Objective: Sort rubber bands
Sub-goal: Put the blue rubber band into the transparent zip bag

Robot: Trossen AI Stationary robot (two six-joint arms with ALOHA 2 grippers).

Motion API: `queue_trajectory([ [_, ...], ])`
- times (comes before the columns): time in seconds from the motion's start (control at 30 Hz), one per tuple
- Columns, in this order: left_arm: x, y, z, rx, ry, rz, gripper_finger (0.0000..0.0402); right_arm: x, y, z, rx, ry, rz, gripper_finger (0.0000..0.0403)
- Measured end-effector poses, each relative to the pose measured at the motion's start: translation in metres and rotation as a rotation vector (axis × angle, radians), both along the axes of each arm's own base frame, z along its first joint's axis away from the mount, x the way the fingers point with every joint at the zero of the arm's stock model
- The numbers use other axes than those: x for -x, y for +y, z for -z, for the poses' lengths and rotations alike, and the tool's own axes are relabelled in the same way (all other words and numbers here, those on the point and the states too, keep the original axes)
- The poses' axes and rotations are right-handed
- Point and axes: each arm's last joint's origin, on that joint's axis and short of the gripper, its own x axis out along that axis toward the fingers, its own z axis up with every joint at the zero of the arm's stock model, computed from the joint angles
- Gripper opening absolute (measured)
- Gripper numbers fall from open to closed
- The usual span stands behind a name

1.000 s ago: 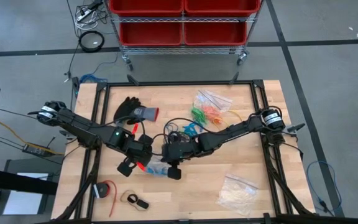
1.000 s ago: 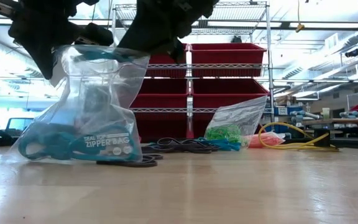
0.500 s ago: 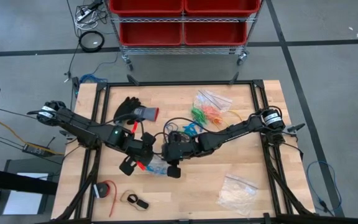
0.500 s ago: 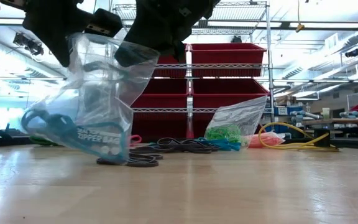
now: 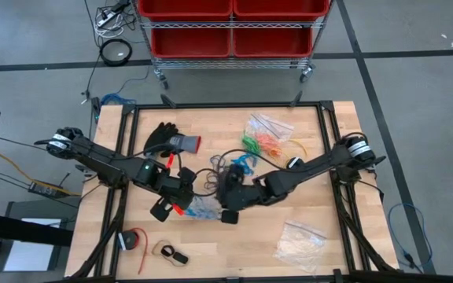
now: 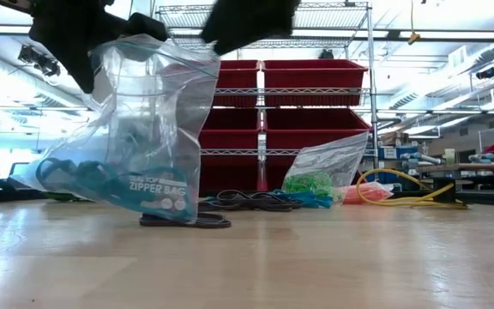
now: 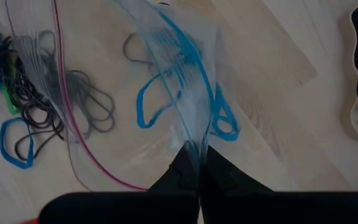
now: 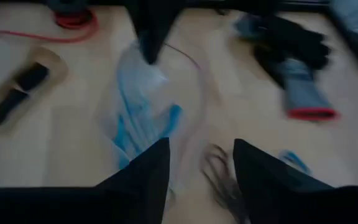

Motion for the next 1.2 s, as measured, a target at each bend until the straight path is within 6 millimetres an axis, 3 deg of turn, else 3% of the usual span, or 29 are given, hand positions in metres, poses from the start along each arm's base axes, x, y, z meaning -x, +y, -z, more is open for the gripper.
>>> queue_trajectory([
  [0.1,0.000,0.000,0.000,0.000,0.001,0.000,0.0000,0.020,0.003,-0.003,0.064,0.080,0.083,0.0157],
  [0.2,0.000,0.000,0.000,0.001,0.001,0.000,0.0000,0.039,0.002,0.008,0.119,0.210,0.192,0.0152],
  [0.37,0.000,0.000,0.000,0.008,0.000,-0.017,0.0000,0.061,-0.008,0.055,0.112,0.335,0.331,0.0150],
  [0.5,0.000,0.000,0.000,0.012,0.000,-0.021,0.0000,0.073,-0.023,0.097,0.075,0.361,0.401,0.0148],
  [0.63,0.000,0.000,0.000,0.013,0.000,-0.020,0.0000,0.081,-0.044,0.122,0.020,0.312,0.454,0.0138],
  [0.73,0.000,0.000,0.000,0.013,0.000,-0.021,0.0000,0.086,-0.061,0.133,-0.007,0.256,0.493,0.0130],
  [1.0,0.000,0.000,0.000,0.013,0.000,-0.021,0.0000,0.086,-0.097,0.138,-0.150,0.035,0.479,0.0121],
  [1.2,0.000,0.000,0.000,0.013,-0.001,-0.021,0.0000,0.089,-0.114,0.153,-0.250,0.048,0.466,0.0121],
])
